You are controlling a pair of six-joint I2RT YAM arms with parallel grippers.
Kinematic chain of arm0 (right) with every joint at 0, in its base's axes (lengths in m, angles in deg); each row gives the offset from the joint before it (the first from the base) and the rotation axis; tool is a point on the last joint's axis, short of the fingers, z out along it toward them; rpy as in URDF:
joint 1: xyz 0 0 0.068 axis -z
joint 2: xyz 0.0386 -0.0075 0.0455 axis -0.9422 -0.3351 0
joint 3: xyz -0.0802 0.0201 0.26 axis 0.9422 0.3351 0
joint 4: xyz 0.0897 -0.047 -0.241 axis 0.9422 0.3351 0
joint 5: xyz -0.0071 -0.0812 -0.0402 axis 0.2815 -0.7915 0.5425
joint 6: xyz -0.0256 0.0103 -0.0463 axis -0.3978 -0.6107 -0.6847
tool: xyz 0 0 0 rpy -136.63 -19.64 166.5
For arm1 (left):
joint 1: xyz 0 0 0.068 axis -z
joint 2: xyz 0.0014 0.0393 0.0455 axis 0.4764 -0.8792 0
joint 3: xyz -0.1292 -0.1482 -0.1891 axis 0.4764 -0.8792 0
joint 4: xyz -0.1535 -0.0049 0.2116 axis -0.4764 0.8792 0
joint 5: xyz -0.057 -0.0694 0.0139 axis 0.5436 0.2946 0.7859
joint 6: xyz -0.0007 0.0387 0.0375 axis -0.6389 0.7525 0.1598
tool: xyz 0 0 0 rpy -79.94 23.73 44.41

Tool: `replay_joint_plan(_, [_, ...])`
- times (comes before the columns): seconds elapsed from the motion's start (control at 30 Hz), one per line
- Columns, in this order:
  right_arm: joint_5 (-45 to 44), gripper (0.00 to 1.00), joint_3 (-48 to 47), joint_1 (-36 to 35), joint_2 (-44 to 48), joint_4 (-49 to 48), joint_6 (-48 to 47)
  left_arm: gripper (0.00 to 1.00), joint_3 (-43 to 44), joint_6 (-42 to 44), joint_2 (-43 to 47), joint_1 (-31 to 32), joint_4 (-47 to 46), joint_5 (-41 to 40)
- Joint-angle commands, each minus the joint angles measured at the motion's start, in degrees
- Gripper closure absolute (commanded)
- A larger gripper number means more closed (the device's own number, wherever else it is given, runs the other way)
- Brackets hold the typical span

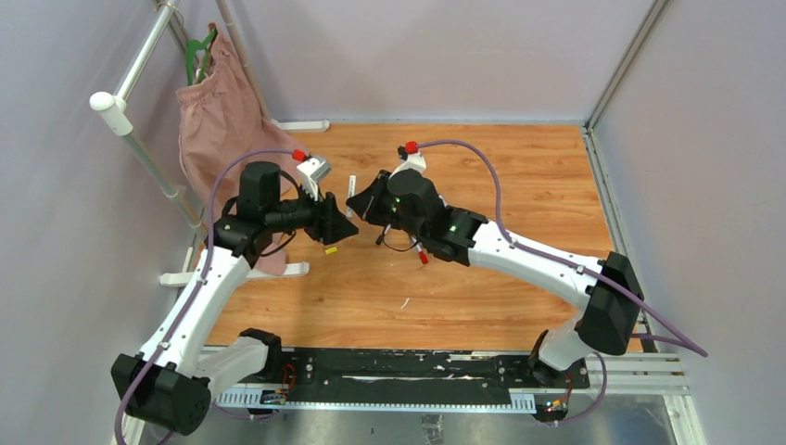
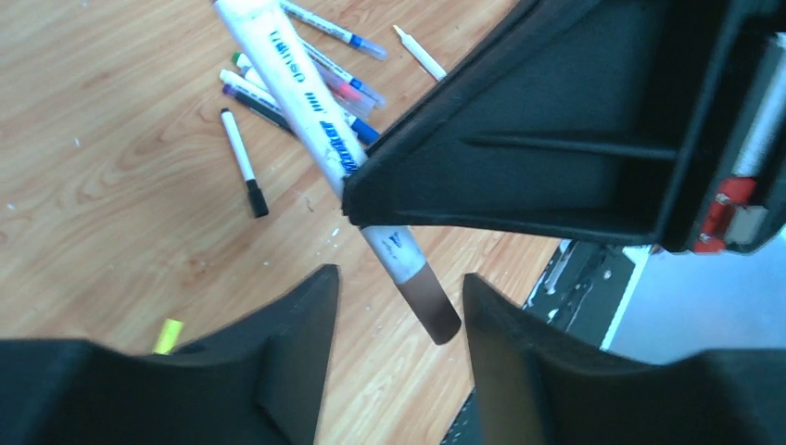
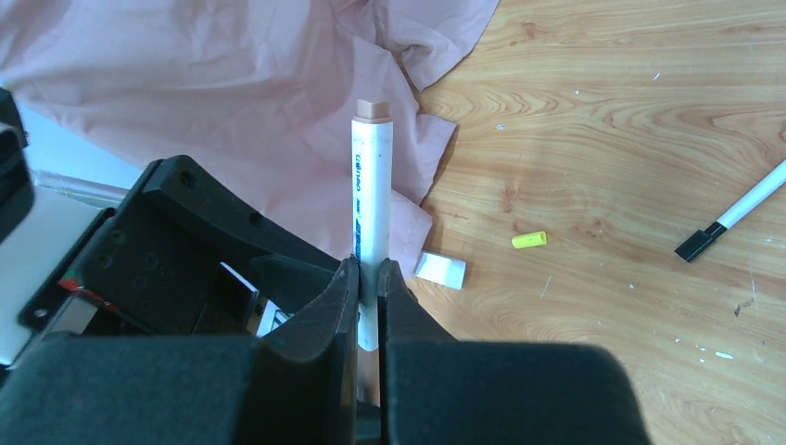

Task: Open the pen caps
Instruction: Pick up the pen from the center of the board, then open the pen cap from the pen.

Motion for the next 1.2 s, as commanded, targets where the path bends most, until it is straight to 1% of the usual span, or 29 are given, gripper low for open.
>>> replay_joint_plan(0.0, [-2.3, 1.00, -0.9, -1.1, 0.5, -1.1, 0.8, 0.51, -1.3, 1.8, -1.2, 0.3, 0.3, -3.2])
replay_joint_plan(0.03, [-2.0, 1.00, -1.1, -1.2, 0.4, -1.0, 0.5, 0.59, -1.3, 2.0, -1.3, 0.3, 0.4, -3.9])
replay_joint_plan(0.13, [-1.4, 1.00, -1.5, -1.5, 0.3, -0.3, 0.1, 0.77, -0.8, 3.3, -1.2, 0.3, 1.4, -4.9])
replay_joint_plan(0.23, [-1.0, 0.83, -1.8, -1.2, 0.7, 0.1, -1.4, 0.92, 0.0, 6.8, -1.1, 0.3, 3.6, -6.4])
replay_joint_plan(0.33, [3.7, 0.59, -2.5, 1.9, 2.2, 5.7, -3.6, 1.00, 0.7, 13.9, -0.6, 0.3, 7.4, -7.6])
replay_joint_plan(0.37, [6.0, 0.53, -2.3, 3.5, 3.1, 7.3, -4.0, 1.00, 0.8, 17.3, -0.3, 0.3, 9.2, -7.7])
replay_joint_plan(0.5, [19.4, 0.42, -0.7, 10.3, 6.6, 10.1, -7.6, 1.00, 0.6, 32.7, 1.1, 1.1, 17.2, -9.9])
replay_joint_plan(0.53, [24.7, 0.39, -1.2, 11.8, 6.7, 11.2, -9.0, 1.00, 0.2, 36.0, 1.8, 1.7, 18.6, -11.0])
replay_joint_plan(0.63, [37.8, 0.33, -4.7, 15.6, 3.9, 17.3, -12.3, 1.00, -1.5, 43.9, 5.0, 4.1, 21.0, -13.6])
replay_joint_plan(0.7, [47.2, 0.33, -6.8, 16.7, -0.1, 19.9, -14.1, 1.00, -2.8, 47.7, 7.5, 5.8, 21.4, -15.0])
replay_joint_plan(0.8, [56.8, 0.33, -9.3, 16.4, -4.7, 22.9, -16.6, 1.00, -3.5, 51.4, 9.6, 7.5, 22.4, -15.2])
replay_joint_plan(1.0, [65.4, 0.32, -13.2, 13.4, -10.8, 23.3, -17.7, 1.00, -3.6, 53.0, 8.1, 10.4, 23.4, -16.2])
replay_joint_plan(1.17, [69.0, 0.34, -15.5, 11.0, -15.4, 23.2, -17.4, 1.00, -3.8, 53.7, 7.2, 13.0, 23.6, -18.4])
